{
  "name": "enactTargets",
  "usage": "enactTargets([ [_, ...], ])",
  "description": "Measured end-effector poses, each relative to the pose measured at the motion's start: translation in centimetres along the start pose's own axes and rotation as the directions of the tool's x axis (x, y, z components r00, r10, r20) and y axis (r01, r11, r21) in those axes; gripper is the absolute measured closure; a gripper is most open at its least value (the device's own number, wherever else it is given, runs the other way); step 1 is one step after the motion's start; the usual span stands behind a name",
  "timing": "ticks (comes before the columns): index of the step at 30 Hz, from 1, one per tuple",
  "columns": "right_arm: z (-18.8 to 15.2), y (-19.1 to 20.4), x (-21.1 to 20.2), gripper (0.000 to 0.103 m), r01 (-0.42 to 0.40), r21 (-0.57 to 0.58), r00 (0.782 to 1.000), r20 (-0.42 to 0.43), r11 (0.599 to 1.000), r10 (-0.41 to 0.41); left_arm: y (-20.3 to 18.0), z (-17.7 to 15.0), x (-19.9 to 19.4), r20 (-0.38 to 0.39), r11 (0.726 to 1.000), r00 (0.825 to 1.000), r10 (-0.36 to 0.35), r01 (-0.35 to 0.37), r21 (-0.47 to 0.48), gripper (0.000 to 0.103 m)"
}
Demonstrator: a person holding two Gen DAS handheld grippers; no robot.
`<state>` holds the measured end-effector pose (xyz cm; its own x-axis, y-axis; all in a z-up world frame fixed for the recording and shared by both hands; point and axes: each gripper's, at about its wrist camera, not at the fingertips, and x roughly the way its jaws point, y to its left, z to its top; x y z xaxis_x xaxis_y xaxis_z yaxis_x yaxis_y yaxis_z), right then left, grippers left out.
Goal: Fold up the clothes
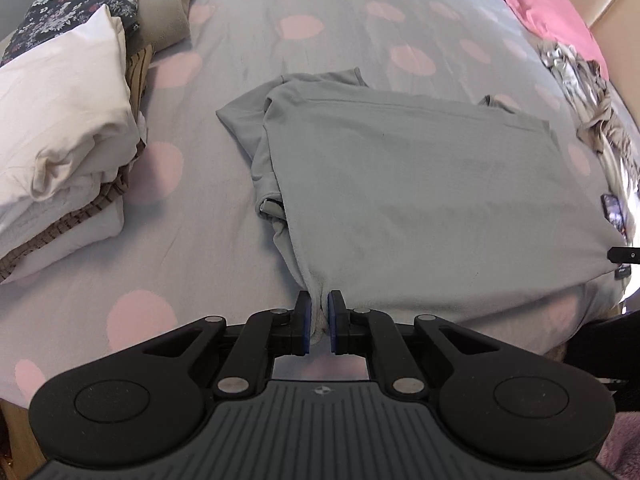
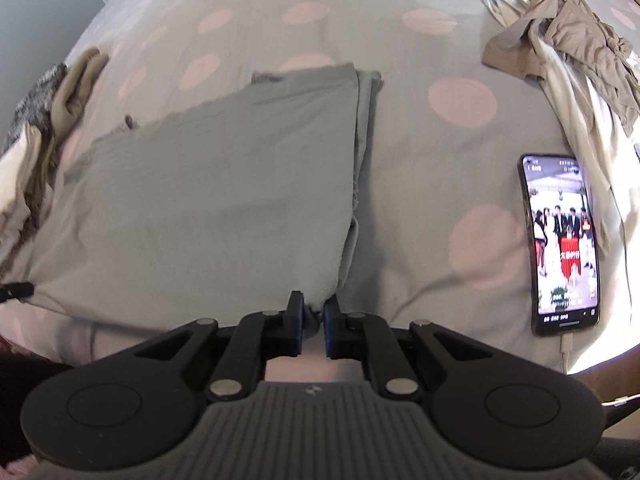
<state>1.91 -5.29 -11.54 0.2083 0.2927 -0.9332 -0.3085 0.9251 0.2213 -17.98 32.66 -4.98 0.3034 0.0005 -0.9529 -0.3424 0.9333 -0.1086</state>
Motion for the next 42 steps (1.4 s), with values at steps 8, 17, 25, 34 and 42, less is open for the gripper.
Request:
enactTargets([
  [8, -1.2, 0.7, 3.8, 0.089, 0.09, -0.07, 0.994, -0.057, 0.994, -0.094, -1.4, -0.4, 3.8, -0.075, 0.991, 0.994, 0.08, -0.071, 0.114, 0.095],
  [17, -2.2, 1.6, 2.0, 0.063, 0.129, -0.14, 0.992, 0.021, 0.982, -0.128, -1.3, -1.1, 1.5, 0.031, 0.985, 0.99, 0.134, -0.137, 0.109, 0.088],
  [25, -1.2, 2.9, -0.5, 0.064, 0.066, -0.186, 0.988, 0.152, 0.98, -0.038, -2.5, 0.3, -1.3, 0.191, 0.986, 0.979, 0.076, -0.103, 0.134, 0.087],
  [34, 3.3, 5.7, -1.1, 0.062, -0.073, -0.179, 0.987, 0.125, 0.981, 0.096, -5.3, 4.7, -1.8, 0.25, 0.98, 0.968, -0.027, -0.024, 0.199, 0.087],
  [42, 3.2, 6.3, 1.1, 0.062, -0.101, -0.103, 0.979, 0.165, 0.99, 0.117, -4.2, 8.2, 0.9, 0.262, 0.999, 0.964, -0.035, 0.025, 0.039, 0.087],
])
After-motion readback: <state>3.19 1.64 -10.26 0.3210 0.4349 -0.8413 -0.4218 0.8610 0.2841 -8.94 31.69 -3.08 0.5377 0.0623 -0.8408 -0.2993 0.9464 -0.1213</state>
